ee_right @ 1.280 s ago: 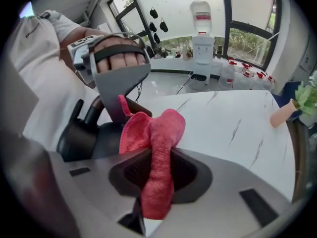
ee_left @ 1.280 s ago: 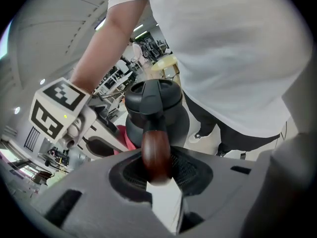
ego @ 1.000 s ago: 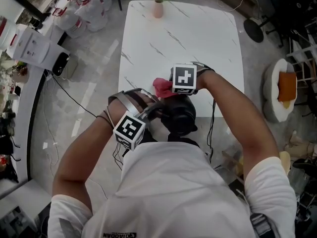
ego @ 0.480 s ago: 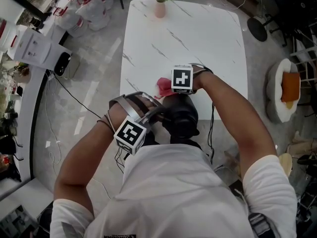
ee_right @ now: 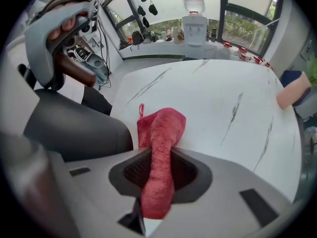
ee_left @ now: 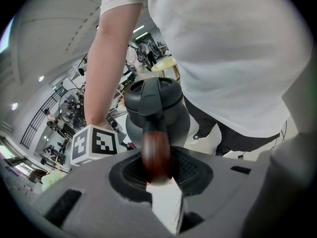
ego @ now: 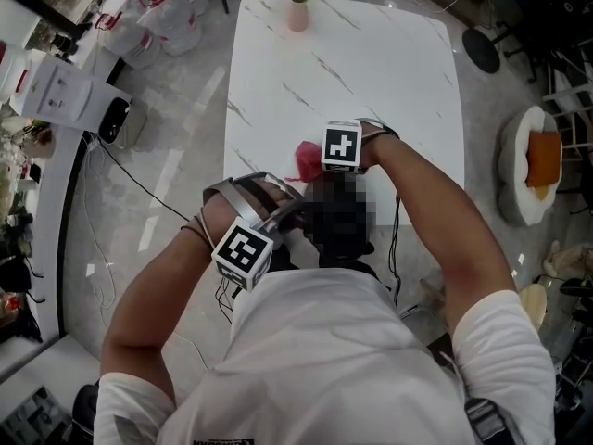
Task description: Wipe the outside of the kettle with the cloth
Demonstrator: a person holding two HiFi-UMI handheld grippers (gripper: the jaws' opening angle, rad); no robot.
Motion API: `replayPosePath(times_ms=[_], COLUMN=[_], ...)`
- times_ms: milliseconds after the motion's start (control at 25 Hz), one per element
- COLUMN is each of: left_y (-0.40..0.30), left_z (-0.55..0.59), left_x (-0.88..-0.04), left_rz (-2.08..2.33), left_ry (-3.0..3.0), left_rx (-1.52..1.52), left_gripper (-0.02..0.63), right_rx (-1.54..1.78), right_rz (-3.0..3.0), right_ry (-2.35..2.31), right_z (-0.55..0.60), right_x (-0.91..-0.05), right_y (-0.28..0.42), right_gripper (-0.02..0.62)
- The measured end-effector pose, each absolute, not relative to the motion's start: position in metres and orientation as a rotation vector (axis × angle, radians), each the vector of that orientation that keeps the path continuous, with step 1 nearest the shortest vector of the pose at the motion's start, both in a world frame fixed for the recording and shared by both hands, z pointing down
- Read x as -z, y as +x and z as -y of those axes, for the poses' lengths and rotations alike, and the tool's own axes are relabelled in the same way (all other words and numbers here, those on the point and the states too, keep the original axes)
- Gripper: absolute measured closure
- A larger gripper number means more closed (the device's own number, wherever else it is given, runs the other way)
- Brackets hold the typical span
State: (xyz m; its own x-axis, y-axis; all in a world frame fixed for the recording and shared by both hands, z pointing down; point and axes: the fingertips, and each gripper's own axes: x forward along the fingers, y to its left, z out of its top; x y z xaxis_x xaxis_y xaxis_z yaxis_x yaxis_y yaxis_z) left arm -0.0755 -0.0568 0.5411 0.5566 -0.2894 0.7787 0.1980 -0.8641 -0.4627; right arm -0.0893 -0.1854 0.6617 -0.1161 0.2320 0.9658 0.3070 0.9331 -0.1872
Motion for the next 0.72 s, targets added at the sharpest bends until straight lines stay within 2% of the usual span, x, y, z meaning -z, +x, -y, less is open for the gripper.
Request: replayPosePath(times_ms=[200,400,720], left_y=[-0.08,-0.088,-0.097], left_z=[0.063,0.078,0.099], left_x=[-0.545,-0.549,-0.564], left_rz=[-0.065,-0.077,-0.081], left_ry=[-2.327,-2.408,-2.612], left_rx=[1.284,1.339,1.409], left_gripper=[0.502,0.5,0.497], right_rx=[0.002,-0.213,-0.642], right_rz=[1.794,2.017,2.258], right_ry=[-0.275,0.045,0.636], right_z=[0.205,0.238,0.248], right_x=[-0.638,-0.608,-0.554], right_y=[-0.088,-0.07,0.015], right_gripper=[0.497,0.495,0.495])
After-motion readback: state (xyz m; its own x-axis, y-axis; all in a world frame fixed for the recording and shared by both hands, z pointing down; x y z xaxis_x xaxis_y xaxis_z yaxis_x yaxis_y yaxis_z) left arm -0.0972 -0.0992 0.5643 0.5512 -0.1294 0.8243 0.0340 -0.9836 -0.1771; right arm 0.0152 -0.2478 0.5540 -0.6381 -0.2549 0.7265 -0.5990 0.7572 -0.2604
